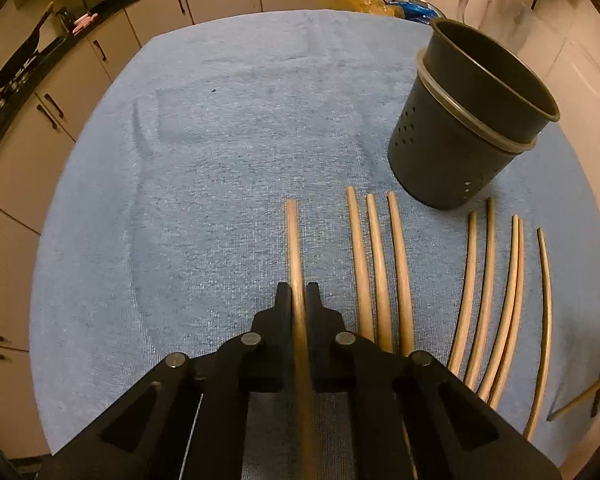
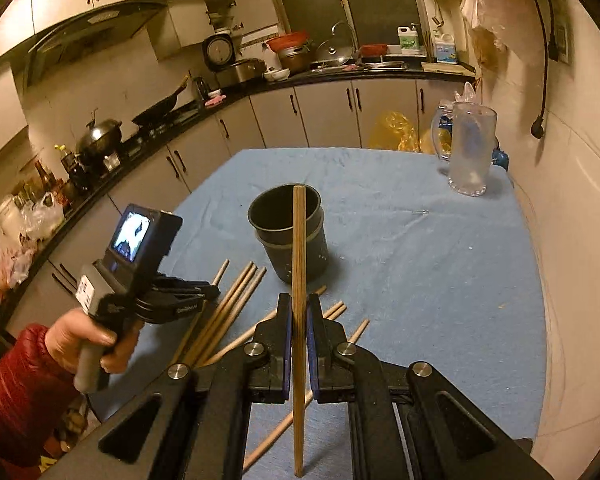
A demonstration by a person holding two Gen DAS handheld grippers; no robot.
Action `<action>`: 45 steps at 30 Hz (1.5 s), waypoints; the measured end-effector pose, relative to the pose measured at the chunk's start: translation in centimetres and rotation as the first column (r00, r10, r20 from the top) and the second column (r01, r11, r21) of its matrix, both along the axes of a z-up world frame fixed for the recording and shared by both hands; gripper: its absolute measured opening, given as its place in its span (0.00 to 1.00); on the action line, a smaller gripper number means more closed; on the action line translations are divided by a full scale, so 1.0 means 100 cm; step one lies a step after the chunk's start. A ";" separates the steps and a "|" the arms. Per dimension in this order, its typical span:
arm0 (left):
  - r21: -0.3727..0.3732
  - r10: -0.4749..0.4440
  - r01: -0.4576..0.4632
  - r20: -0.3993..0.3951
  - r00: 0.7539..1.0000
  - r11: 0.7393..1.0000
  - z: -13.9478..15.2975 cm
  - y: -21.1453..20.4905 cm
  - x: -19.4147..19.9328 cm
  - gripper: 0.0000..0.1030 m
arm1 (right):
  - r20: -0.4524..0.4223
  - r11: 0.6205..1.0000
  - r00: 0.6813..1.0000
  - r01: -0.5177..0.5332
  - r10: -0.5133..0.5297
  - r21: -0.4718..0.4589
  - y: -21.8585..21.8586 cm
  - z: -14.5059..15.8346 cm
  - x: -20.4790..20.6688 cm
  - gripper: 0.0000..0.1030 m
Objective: Organize utensils
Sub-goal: 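Grasp one wooden chopstick with the right tool while the left tool grasps another, then lift the right tool's chopstick over the black holder while the left tool carries its own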
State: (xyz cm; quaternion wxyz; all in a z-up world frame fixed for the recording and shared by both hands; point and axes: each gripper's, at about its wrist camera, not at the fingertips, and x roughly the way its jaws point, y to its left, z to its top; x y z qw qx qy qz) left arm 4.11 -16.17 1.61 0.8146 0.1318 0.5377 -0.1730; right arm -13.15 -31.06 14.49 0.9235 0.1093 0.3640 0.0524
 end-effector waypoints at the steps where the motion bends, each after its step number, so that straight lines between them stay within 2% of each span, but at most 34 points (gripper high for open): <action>1: -0.013 0.002 -0.002 0.002 1.000 1.000 0.001 0.003 -0.001 0.06 | 0.005 1.000 1.000 0.003 -0.003 0.008 -0.001 0.002 0.000 0.06; 6: -0.097 0.009 -0.002 0.070 0.998 0.995 0.030 0.021 -0.013 0.06 | 0.054 1.000 0.998 0.020 -0.021 0.016 -0.001 0.017 -0.003 0.06; 16: -0.248 0.014 0.046 0.238 0.971 0.968 0.124 0.042 -0.052 0.06 | 0.164 0.995 0.983 0.070 -0.080 0.066 0.003 0.055 -0.008 0.06; 26: -0.315 0.032 0.094 0.374 0.927 0.944 0.217 0.037 -0.058 0.06 | 0.259 0.985 0.956 0.106 -0.138 0.134 -0.006 0.088 0.000 0.06; 31: -0.313 0.024 0.126 0.433 0.901 0.942 0.259 0.018 -0.047 0.06 | 0.304 0.977 0.935 0.141 -0.185 0.162 -0.015 0.105 0.015 0.06; 33: -0.323 0.020 0.136 0.437 0.899 0.937 0.271 0.009 -0.041 0.06 | 0.317 0.973 0.926 0.159 -0.205 0.168 -0.017 0.109 0.022 0.06; 39: -0.375 0.003 0.168 0.416 0.909 0.911 0.285 -0.018 -0.019 0.06 | 0.332 0.950 0.899 0.222 -0.287 0.219 -0.033 0.116 0.056 0.06; 41: -0.383 -0.012 0.178 0.399 0.917 0.906 0.279 -0.025 -0.015 0.06 | 0.334 0.942 0.888 0.254 -0.316 0.217 -0.037 0.115 0.068 0.06; 45: -0.381 -0.033 0.182 0.366 0.930 0.906 0.258 -0.038 -0.006 0.06 | 0.298 0.927 0.889 0.278 -0.348 0.253 -0.047 0.101 0.092 0.06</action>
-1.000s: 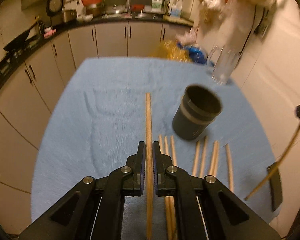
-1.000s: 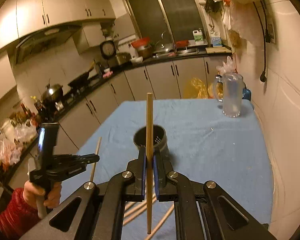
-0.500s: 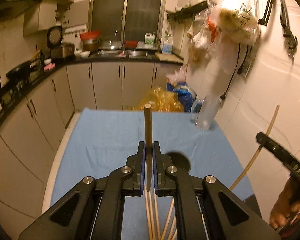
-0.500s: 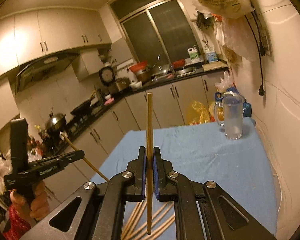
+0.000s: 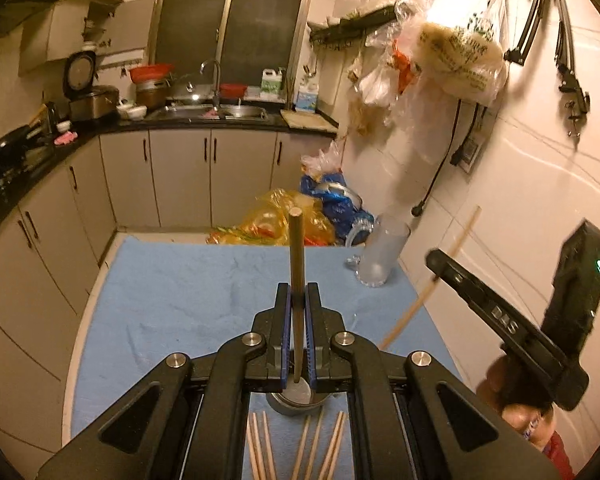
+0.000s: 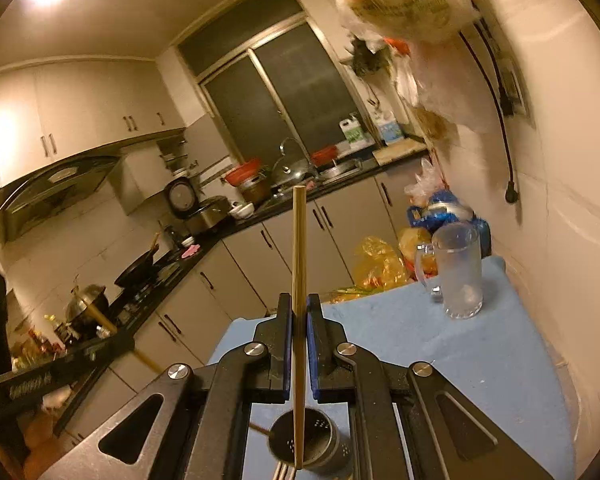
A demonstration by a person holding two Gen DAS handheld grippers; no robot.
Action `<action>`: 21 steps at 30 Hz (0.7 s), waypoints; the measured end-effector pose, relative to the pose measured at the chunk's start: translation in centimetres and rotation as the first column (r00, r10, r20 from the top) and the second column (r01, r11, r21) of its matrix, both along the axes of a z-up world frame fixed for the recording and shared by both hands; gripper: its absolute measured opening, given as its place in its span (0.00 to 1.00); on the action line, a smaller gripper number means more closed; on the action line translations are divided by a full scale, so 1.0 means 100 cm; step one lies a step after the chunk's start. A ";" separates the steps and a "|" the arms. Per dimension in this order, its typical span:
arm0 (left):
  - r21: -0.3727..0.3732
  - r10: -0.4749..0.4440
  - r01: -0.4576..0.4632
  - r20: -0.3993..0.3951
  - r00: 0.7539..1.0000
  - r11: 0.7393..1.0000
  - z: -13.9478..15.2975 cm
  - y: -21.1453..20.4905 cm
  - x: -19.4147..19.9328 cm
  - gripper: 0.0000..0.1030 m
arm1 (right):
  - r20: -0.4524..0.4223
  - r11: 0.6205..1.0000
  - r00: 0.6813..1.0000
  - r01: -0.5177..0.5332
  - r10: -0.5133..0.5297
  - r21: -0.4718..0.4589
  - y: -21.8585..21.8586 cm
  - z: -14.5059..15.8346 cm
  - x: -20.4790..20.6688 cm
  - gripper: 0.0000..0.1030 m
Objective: Organize utensils
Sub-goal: 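Lift the right tool's chopstick over the black holder while the left tool carries its own, then lower the chopstick into the holder and open the right tool while the left tool releases its own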
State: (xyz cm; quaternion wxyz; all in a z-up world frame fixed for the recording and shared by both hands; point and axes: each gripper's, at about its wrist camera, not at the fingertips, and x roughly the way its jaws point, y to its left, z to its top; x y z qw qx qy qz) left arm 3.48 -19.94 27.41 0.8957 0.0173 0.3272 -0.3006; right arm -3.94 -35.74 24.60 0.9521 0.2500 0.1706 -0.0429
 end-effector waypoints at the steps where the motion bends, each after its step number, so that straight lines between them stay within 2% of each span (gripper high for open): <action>1: 0.000 -0.003 0.003 -0.014 1.000 1.000 -0.006 -0.002 0.003 0.06 | -0.006 1.000 1.000 0.002 -0.002 0.007 -0.002 -0.003 0.005 0.06; 9: 0.027 -0.027 0.031 -0.123 0.992 0.999 -0.054 -0.010 0.023 0.06 | -0.131 0.998 0.991 -0.021 0.028 0.058 -0.002 -0.051 0.045 0.06; 21: 0.069 -0.016 0.030 -0.196 0.980 0.997 -0.100 -0.011 0.046 0.06 | -0.267 0.996 0.962 -0.044 0.065 0.083 0.003 -0.100 0.070 0.08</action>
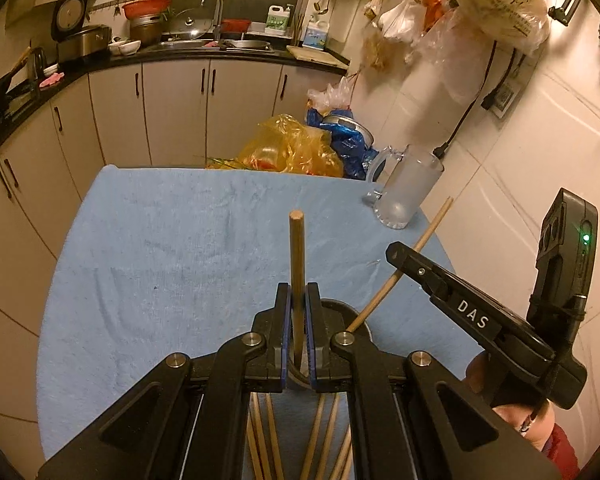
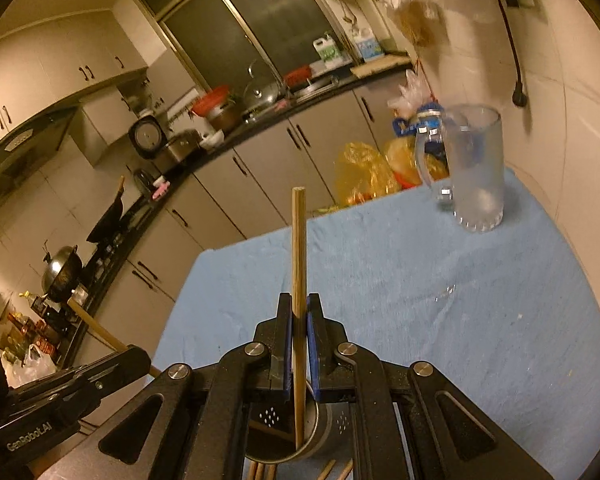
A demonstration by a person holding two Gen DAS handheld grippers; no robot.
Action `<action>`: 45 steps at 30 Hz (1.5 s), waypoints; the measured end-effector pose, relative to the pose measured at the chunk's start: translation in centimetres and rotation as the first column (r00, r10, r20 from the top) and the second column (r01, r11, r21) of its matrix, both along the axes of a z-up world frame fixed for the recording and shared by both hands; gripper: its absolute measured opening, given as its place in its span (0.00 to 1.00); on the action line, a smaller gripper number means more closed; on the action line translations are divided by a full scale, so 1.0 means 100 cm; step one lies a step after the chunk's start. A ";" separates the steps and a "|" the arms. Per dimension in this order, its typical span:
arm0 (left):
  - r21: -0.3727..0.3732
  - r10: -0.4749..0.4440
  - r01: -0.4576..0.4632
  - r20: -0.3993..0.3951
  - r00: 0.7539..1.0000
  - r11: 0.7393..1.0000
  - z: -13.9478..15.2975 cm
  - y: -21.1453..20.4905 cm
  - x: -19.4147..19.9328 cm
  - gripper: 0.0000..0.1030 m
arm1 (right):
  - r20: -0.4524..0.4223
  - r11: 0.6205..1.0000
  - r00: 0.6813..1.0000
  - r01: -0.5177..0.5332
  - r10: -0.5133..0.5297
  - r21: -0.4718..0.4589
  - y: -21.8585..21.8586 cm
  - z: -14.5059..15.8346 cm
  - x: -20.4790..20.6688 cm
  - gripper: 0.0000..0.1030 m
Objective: Organize utensils
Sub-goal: 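Lower the chopstick into the holder and open the right tool while the left tool releases its own, then grasp another chopstick with the right tool while the left tool grasps another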
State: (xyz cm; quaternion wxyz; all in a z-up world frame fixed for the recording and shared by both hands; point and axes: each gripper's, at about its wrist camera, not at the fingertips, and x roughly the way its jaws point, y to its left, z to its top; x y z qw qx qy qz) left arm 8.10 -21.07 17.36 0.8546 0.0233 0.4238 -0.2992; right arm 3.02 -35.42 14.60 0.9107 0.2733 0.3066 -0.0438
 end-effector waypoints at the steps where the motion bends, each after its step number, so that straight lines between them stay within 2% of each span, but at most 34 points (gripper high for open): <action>1: -0.001 -0.001 0.001 -0.002 1.000 1.000 -0.001 0.000 0.001 0.06 | -0.002 1.000 1.000 -0.002 0.002 0.002 0.000 -0.001 0.000 0.09; 5: -0.013 0.002 -0.002 0.002 1.000 1.000 -0.001 0.003 0.003 0.06 | 0.005 1.000 1.000 -0.003 0.002 0.009 -0.001 0.000 -0.004 0.10; 9: -0.032 0.006 -0.006 0.002 1.000 0.999 0.004 0.008 0.001 0.07 | 0.028 1.000 1.000 0.007 -0.008 0.011 -0.002 0.009 -0.013 0.24; 14: -0.049 0.016 -0.014 0.023 1.000 0.999 0.018 0.015 -0.008 0.07 | 0.051 1.000 0.998 0.020 -0.021 0.017 -0.002 0.020 -0.033 0.25; 16: -0.054 0.021 -0.019 0.040 0.999 0.998 0.024 0.021 -0.016 0.13 | 0.056 1.000 0.998 0.023 -0.023 0.016 -0.002 0.021 -0.043 0.25; 18: -0.065 0.029 -0.024 0.062 0.998 0.998 0.030 0.029 -0.025 0.25 | 0.056 0.999 0.998 0.028 -0.029 0.017 -0.001 0.021 -0.056 0.26; 23: -0.074 0.041 -0.036 0.075 0.996 0.997 0.027 0.057 -0.049 0.26 | 0.026 1.000 0.999 0.024 -0.024 0.008 0.007 0.012 -0.082 0.28; 26: -0.068 0.050 -0.047 0.047 0.998 0.997 0.011 0.074 -0.057 0.26 | -0.016 1.000 1.000 0.020 -0.019 0.016 0.009 -0.003 -0.098 0.28; 31: -0.030 0.065 -0.067 -0.054 0.996 0.997 -0.038 0.089 -0.063 0.26 | -0.086 0.999 0.996 0.024 -0.020 0.048 0.013 -0.035 -0.121 0.28; 33: -0.014 0.070 -0.072 -0.109 0.992 0.997 -0.062 0.093 -0.064 0.26 | -0.126 0.998 0.992 0.025 -0.018 0.060 0.014 -0.049 -0.128 0.28; 39: 0.028 0.082 -0.078 -0.209 0.975 0.997 -0.117 0.105 -0.073 0.26 | -0.254 0.991 0.966 0.070 -0.038 0.116 0.010 -0.090 -0.149 0.28; 45: 0.052 0.092 -0.081 -0.269 0.959 0.995 -0.139 0.103 -0.071 0.26 | -0.326 0.991 0.944 0.088 -0.052 0.096 0.013 -0.108 -0.152 0.28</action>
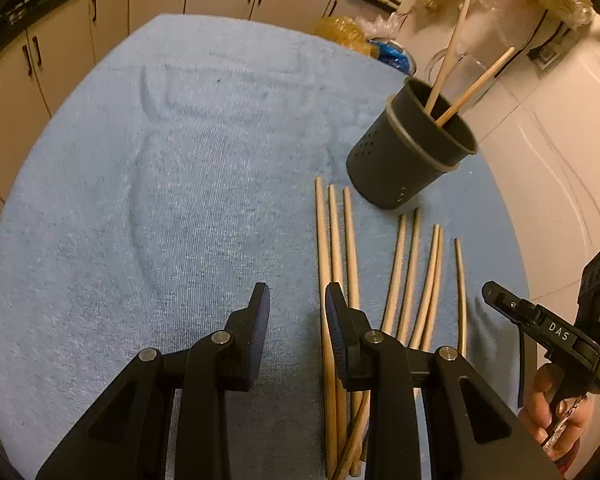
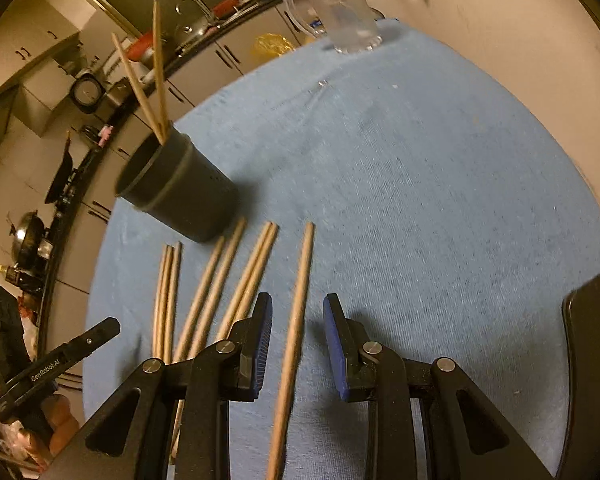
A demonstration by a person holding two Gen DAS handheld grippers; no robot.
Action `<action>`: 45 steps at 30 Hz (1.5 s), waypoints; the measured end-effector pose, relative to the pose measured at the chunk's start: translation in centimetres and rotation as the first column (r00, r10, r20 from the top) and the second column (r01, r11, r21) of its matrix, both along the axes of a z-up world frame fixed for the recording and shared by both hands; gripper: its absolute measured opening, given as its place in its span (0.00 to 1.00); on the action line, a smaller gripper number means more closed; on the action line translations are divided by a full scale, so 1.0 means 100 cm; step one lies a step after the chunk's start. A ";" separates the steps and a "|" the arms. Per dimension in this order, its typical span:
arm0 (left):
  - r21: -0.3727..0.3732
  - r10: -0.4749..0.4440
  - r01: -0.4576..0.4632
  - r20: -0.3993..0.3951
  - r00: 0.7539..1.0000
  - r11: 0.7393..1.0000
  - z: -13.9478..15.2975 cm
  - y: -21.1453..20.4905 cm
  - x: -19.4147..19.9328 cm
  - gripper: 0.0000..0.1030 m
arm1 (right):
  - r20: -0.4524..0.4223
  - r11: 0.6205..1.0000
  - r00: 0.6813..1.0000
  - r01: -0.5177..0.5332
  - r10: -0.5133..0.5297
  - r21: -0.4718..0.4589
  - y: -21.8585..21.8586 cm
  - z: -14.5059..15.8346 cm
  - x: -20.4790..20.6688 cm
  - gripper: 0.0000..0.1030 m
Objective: Organize utensils
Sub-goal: 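Grasp another chopstick with the right tool while the left tool grasps another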
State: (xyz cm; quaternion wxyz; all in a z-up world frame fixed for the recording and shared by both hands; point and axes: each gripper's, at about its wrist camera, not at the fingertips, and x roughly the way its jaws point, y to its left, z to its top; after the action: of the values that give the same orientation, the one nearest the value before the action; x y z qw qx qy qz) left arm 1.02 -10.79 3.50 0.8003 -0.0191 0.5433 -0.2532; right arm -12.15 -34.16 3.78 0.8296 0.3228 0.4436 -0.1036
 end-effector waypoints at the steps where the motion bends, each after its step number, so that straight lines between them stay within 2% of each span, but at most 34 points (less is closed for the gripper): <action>1: 0.002 0.001 -0.001 -0.004 1.000 1.000 -0.001 -0.003 0.002 0.26 | -0.012 1.000 1.000 0.006 -0.006 -0.002 -0.001 -0.001 0.002 0.28; 7: 0.028 0.001 0.000 -0.036 0.999 1.000 -0.008 -0.017 0.012 0.26 | -0.050 0.999 0.999 -0.014 0.012 -0.034 0.007 -0.003 0.015 0.28; 12: 0.055 -0.006 0.008 -0.030 1.000 0.998 -0.007 -0.031 0.023 0.26 | -0.108 0.993 0.994 -0.040 0.028 -0.109 0.016 -0.008 0.030 0.28; 14: 0.069 -0.007 0.009 -0.029 1.000 0.998 -0.008 -0.037 0.028 0.26 | -0.121 0.989 0.992 -0.046 0.030 -0.137 0.017 -0.009 0.034 0.25; 16: 0.086 -0.006 0.009 -0.029 1.000 0.996 -0.010 -0.043 0.033 0.26 | -0.127 0.985 0.991 -0.051 0.030 -0.164 0.017 -0.009 0.035 0.15; 18: 0.098 -0.004 0.007 -0.030 1.000 0.995 -0.012 -0.047 0.037 0.26 | -0.124 0.985 0.992 -0.057 0.037 -0.165 0.014 -0.009 0.034 0.08; 24: 0.132 -0.014 0.019 -0.037 0.999 0.991 -0.019 -0.061 0.045 0.26 | -0.116 0.987 0.992 -0.062 0.045 -0.149 0.009 -0.011 0.032 0.08; 29: 0.169 -0.012 0.013 -0.007 1.000 0.985 -0.020 -0.069 0.047 0.26 | -0.124 0.987 0.991 -0.073 0.056 -0.143 0.006 -0.010 0.033 0.08; 35: 0.263 -0.026 0.010 0.056 0.998 0.965 -0.021 -0.080 0.042 0.17 | -0.157 0.982 0.985 -0.094 0.068 -0.165 0.009 -0.008 0.037 0.09; 36: 0.278 -0.022 0.002 0.069 0.997 0.961 -0.021 -0.081 0.042 0.09 | -0.163 0.979 0.984 -0.098 0.069 -0.176 0.011 -0.008 0.041 0.09; 37: 0.299 -0.019 -0.008 0.087 0.996 0.954 -0.021 -0.083 0.041 0.07 | -0.166 0.976 0.983 -0.104 0.073 -0.189 0.014 -0.007 0.043 0.09; 40: 0.266 -0.012 -0.011 0.088 0.996 0.964 -0.020 -0.076 0.038 0.06 | -0.159 0.971 0.984 -0.114 0.082 -0.210 0.018 -0.006 0.047 0.08; 45: 0.172 0.003 -0.021 0.105 0.994 0.985 -0.005 -0.058 0.025 0.06 | -0.093 0.985 0.993 -0.084 0.071 -0.152 0.015 0.000 0.040 0.07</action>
State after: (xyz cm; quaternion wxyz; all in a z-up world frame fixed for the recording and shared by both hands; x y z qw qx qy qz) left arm 3.55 -16.56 2.99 0.8278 0.0602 0.5203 -0.2010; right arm -8.17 -32.68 3.75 0.8356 0.2349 0.4821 -0.1194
